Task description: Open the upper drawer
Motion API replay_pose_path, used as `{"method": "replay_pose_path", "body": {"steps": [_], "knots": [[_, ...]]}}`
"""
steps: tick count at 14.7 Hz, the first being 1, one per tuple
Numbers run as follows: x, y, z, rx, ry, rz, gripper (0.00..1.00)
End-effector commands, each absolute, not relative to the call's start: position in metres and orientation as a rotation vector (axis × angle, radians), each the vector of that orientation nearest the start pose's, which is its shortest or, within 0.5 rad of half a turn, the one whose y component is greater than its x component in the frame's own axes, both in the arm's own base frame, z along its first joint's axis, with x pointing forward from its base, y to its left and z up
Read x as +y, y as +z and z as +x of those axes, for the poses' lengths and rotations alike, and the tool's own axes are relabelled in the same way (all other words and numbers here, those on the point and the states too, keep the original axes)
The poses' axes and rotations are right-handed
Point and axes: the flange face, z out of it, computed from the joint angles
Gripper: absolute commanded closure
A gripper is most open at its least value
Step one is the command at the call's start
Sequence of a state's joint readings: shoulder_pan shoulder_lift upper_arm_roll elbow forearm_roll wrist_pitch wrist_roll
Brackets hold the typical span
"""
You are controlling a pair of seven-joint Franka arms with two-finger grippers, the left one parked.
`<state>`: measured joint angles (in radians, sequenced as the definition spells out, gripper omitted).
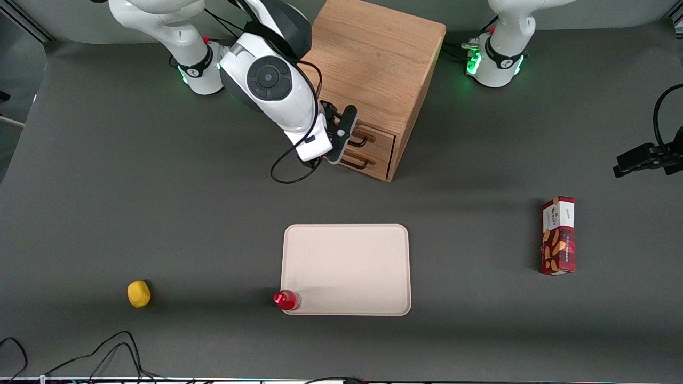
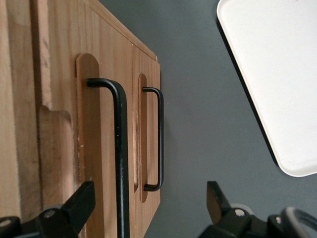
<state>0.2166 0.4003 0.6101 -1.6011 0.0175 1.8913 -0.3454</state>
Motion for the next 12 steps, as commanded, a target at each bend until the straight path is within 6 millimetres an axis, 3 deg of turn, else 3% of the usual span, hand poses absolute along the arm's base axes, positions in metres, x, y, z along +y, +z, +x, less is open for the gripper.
{"method": "replay_pose_path", "body": {"steps": [1, 12], "knots": [[0.451, 0.423, 0.475, -1.585, 0.113, -2.436, 0.00], [0.448, 0.398, 0.489, -1.599, 0.074, -2.427, 0.00]]}}
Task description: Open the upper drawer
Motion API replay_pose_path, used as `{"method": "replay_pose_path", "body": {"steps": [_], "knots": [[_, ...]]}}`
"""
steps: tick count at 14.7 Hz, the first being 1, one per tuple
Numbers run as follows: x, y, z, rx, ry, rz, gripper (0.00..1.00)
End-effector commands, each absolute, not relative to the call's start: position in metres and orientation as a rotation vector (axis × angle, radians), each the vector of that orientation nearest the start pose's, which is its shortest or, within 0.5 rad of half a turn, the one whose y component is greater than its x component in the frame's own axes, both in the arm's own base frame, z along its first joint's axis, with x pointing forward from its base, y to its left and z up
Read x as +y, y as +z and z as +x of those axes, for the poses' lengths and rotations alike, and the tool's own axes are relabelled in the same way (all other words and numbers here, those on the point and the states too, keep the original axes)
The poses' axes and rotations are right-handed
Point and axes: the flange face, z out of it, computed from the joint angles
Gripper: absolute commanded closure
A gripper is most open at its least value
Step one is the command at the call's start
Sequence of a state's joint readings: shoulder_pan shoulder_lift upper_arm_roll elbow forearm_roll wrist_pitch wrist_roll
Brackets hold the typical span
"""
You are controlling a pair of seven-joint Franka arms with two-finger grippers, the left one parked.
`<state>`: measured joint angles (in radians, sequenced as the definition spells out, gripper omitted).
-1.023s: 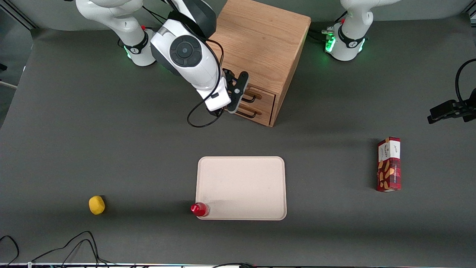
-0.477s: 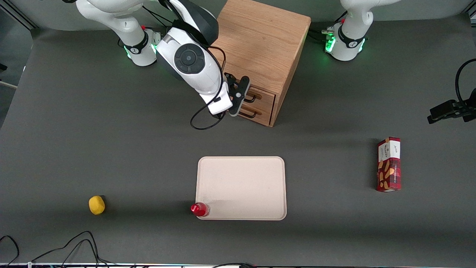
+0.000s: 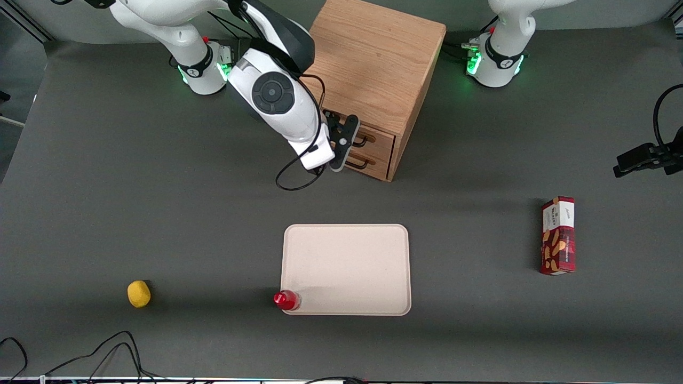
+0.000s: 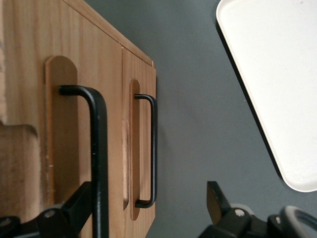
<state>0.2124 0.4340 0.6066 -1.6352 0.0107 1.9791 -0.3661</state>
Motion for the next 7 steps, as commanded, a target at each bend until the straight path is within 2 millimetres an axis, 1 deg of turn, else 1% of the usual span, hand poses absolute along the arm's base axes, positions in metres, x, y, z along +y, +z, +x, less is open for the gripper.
{"method": "replay_pose_path", "body": {"steps": [1, 4, 7], "knots": [[0.447, 0.398, 0.491, -1.602, 0.068, -2.430, 0.00], [0.438, 0.397, 0.501, -1.635, 0.051, -2.412, 0.00], [0.431, 0.399, 0.513, -1.623, 0.035, -2.416, 0.00]]}}
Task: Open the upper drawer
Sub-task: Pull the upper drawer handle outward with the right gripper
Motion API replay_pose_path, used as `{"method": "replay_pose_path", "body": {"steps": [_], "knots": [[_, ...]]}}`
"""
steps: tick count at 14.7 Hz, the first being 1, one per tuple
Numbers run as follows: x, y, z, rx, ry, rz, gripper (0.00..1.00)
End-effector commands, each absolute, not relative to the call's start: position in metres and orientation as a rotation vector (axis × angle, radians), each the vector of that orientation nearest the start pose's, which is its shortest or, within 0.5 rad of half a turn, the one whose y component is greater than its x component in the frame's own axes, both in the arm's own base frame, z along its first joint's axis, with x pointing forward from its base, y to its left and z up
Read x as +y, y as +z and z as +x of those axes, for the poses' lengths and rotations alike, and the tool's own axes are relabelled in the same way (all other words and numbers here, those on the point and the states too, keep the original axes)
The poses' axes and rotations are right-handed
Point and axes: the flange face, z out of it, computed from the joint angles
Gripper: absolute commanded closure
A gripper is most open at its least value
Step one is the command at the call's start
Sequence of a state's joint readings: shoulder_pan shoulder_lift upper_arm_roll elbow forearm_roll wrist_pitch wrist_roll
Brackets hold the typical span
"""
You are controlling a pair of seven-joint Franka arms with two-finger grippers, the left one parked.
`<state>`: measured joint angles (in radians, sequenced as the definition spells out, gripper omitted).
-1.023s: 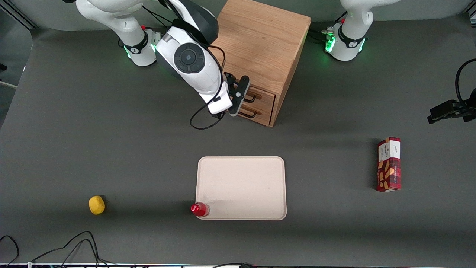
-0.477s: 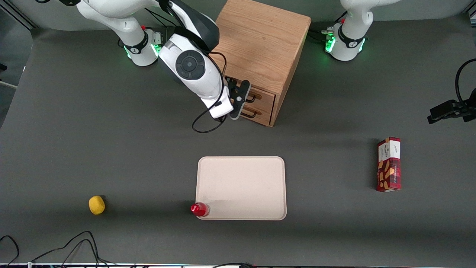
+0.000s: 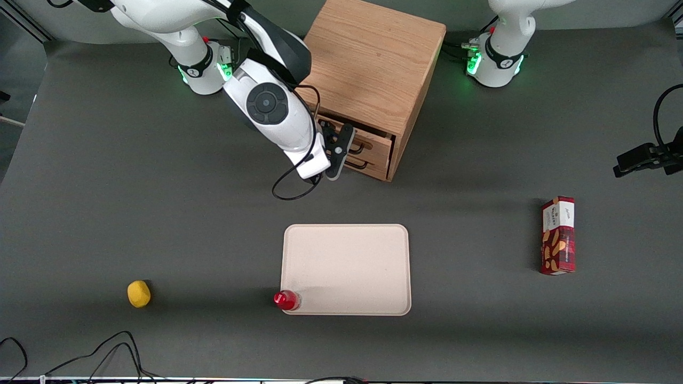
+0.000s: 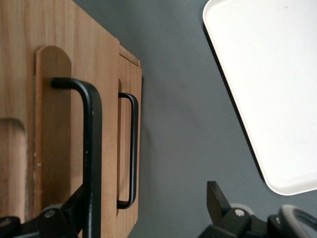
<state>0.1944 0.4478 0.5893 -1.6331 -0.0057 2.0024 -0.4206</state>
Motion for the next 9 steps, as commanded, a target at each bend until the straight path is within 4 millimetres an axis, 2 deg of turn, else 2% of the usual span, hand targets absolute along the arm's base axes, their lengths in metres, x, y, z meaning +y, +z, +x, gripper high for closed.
{"method": "replay_pose_path", "body": {"steps": [1, 4, 9], "knots": [[0.426, 0.398, 0.519, -1.625, 0.032, -2.416, 0.00], [0.413, 0.393, 0.533, -1.631, 0.026, -2.419, 0.00], [0.404, 0.398, 0.552, -1.597, -0.008, -2.443, 0.00]]}}
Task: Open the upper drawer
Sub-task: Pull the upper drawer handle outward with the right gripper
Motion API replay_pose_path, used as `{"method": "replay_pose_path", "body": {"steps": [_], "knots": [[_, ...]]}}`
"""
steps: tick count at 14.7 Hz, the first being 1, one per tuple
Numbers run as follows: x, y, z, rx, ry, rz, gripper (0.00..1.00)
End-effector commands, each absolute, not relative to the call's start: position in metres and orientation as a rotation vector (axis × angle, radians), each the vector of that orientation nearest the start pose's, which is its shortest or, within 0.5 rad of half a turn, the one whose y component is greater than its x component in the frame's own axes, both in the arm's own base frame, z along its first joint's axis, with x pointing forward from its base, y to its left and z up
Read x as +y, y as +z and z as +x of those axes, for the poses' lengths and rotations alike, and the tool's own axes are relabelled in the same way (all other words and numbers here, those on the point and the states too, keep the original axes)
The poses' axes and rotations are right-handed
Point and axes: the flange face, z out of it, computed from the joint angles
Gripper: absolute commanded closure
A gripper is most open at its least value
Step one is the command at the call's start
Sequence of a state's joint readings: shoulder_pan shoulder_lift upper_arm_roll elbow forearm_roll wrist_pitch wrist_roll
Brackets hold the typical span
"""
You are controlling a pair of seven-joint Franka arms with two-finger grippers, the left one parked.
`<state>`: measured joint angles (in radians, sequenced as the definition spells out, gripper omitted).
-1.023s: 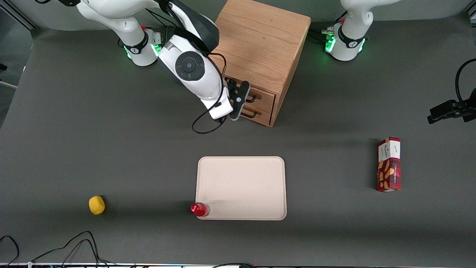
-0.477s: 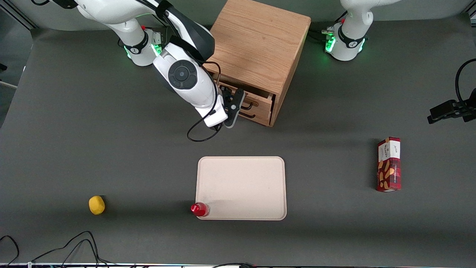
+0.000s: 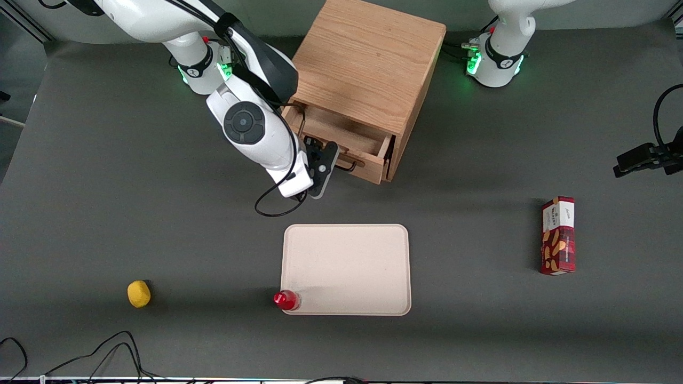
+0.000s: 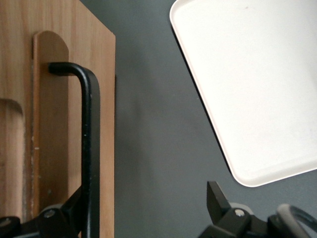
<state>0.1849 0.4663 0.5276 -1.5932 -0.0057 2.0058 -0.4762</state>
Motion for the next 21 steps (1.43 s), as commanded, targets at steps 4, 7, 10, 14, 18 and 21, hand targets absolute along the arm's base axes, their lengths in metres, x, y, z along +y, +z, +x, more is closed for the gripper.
{"method": "replay_pose_path", "body": {"steps": [4, 7, 10, 14, 18, 21], "knots": [[0.397, 0.396, 0.566, -1.580, -0.023, -2.453, 0.00], [0.381, 0.397, 0.582, -1.603, -0.051, -2.454, 0.00], [0.373, 0.395, 0.595, -1.593, -0.062, -2.465, 0.00], [0.360, 0.402, 0.612, -1.560, -0.110, -2.498, 0.00], [0.345, 0.402, 0.629, -1.525, -0.156, -2.529, 0.00], [0.345, 0.399, 0.634, -1.517, -0.195, -2.529, 0.00]]}}
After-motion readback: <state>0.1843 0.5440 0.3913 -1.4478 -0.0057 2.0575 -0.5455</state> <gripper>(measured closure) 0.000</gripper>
